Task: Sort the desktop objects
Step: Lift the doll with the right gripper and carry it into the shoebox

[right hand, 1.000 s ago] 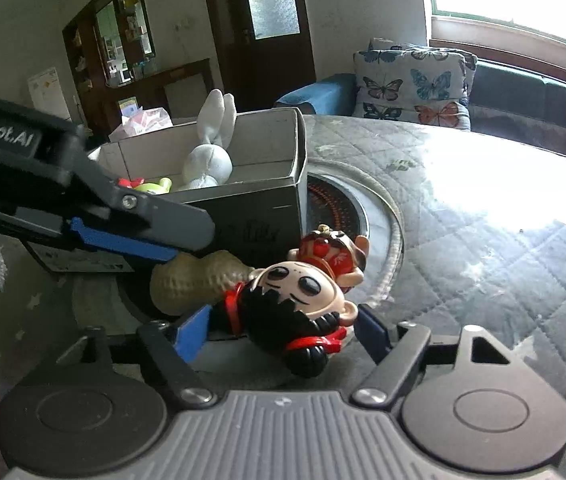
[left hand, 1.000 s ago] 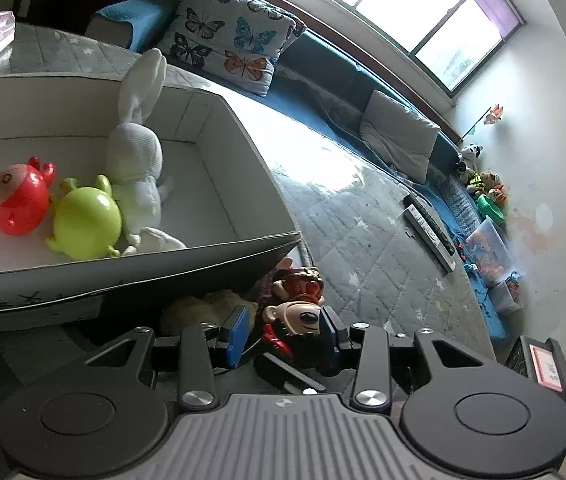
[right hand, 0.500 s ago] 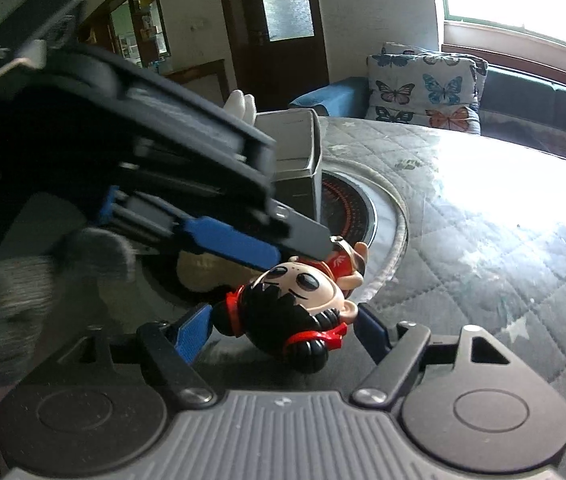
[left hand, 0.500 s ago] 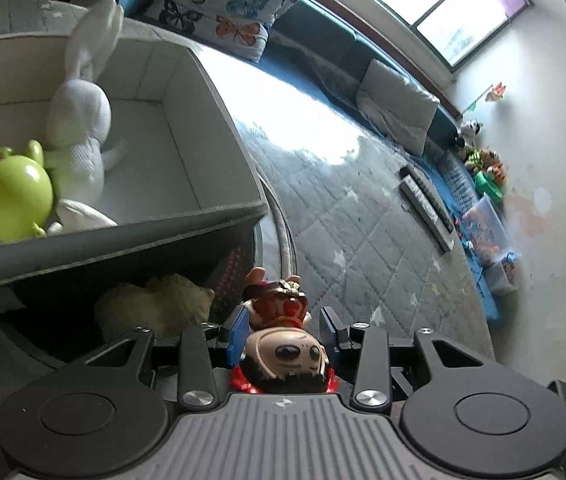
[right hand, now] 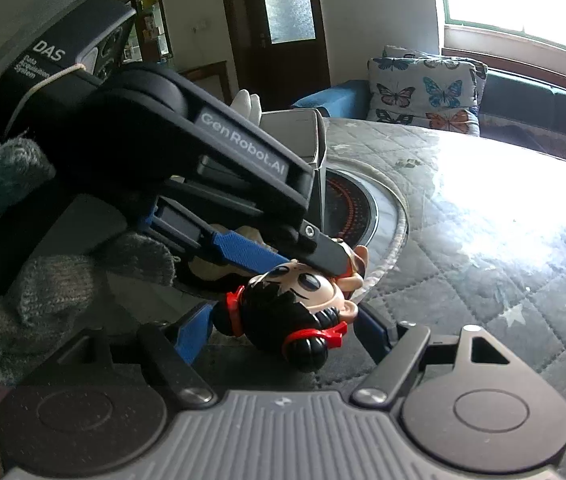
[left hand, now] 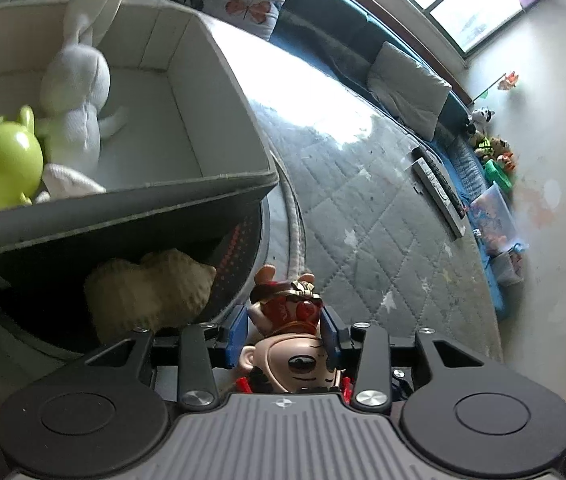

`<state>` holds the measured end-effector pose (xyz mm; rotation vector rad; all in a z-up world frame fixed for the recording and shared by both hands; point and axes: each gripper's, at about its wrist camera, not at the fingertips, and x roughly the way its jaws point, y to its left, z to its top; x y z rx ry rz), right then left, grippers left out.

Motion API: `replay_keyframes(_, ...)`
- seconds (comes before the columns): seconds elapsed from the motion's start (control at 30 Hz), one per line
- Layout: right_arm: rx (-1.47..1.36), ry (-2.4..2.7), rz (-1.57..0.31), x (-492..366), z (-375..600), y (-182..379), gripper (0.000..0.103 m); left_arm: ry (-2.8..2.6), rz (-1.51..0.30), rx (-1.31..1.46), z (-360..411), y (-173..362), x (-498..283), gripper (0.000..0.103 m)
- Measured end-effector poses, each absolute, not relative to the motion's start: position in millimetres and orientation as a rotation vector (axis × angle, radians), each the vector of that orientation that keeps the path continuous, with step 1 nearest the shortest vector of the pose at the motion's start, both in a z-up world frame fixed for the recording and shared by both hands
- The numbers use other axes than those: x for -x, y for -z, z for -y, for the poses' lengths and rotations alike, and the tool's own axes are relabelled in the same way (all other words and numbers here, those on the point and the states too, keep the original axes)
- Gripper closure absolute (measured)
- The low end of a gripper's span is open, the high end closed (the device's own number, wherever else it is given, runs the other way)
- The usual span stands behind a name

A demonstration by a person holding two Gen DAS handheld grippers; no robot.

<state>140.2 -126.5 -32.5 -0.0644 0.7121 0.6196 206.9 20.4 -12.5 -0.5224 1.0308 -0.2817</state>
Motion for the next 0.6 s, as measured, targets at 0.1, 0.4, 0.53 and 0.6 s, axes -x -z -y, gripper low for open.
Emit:
replay_keyframes(0.1,0.061,-0.624,-0.719,-141.7,128.2,31.9,0.024,0.284,-1.027,0.521,-20.4,14.4,-205.4,0.059)
replay_keyframes(0.4,0.052,-0.632,-0.744,-134.4,133.0,32.1,0.031,0.273,-1.020,0.550,-20.3,15.6,-200.0,0.060)
replay_keyframes(0.53,0.065,-0.648,-0.721,-127.7,131.4,24.2,0.031,0.276,-1.000,0.570,-25.3,8.3,-192.1,0.060)
replay_keyframes(0.6,0.076,-0.656,-0.703,-124.2,129.7,18.4,0.031,0.282,-0.972,0.578,-30.4,-2.1,-188.1,0.060)
